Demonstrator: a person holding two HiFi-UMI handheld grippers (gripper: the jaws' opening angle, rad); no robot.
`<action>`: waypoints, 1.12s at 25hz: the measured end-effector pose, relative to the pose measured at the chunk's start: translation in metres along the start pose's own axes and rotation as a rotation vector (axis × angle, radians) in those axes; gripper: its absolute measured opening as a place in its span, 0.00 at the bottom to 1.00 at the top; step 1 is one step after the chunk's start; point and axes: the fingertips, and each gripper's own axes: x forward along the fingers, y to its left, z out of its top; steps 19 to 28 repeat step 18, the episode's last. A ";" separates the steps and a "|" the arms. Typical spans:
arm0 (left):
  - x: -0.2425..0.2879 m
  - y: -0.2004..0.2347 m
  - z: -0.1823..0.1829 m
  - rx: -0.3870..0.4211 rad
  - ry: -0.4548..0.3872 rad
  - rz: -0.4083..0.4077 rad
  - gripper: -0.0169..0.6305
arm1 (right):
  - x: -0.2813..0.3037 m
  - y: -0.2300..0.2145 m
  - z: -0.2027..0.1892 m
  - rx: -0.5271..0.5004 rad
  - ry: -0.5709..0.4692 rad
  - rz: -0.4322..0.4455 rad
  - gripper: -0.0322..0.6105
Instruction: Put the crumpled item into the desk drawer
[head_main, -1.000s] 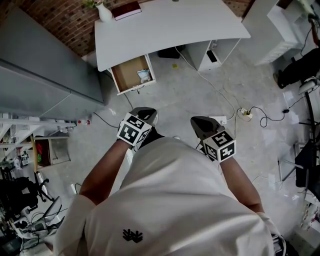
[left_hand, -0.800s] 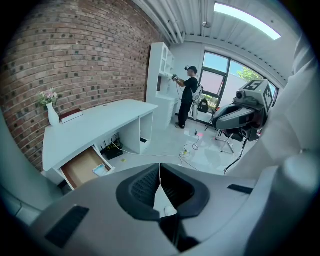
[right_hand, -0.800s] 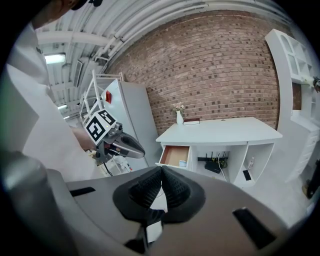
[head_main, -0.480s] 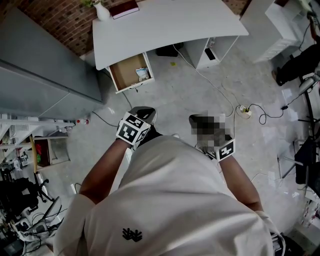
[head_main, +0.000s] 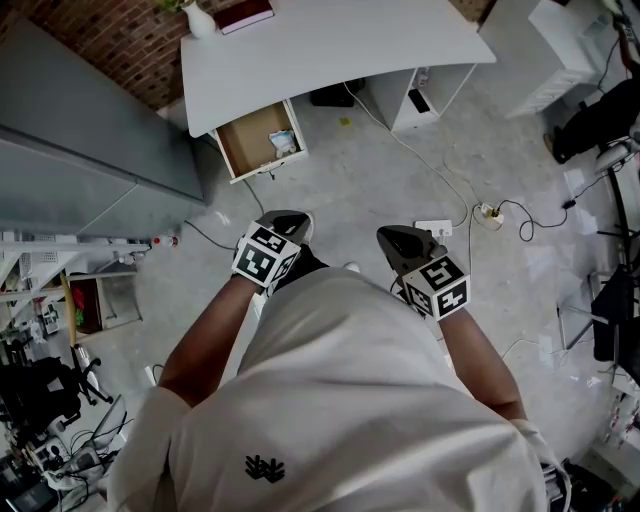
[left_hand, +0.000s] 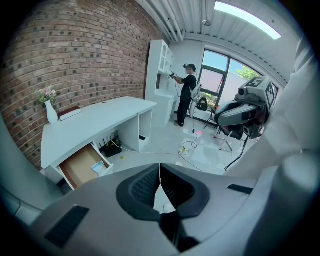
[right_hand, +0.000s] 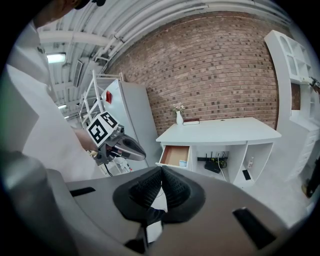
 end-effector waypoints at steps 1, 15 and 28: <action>0.001 0.000 -0.001 0.001 0.003 -0.001 0.07 | 0.000 0.000 0.000 0.003 -0.001 -0.001 0.09; 0.015 0.005 -0.006 0.019 0.040 -0.012 0.07 | 0.000 -0.008 -0.004 0.018 0.012 -0.014 0.09; 0.018 0.006 -0.006 0.019 0.045 -0.014 0.07 | 0.001 -0.011 -0.005 0.017 0.016 -0.015 0.09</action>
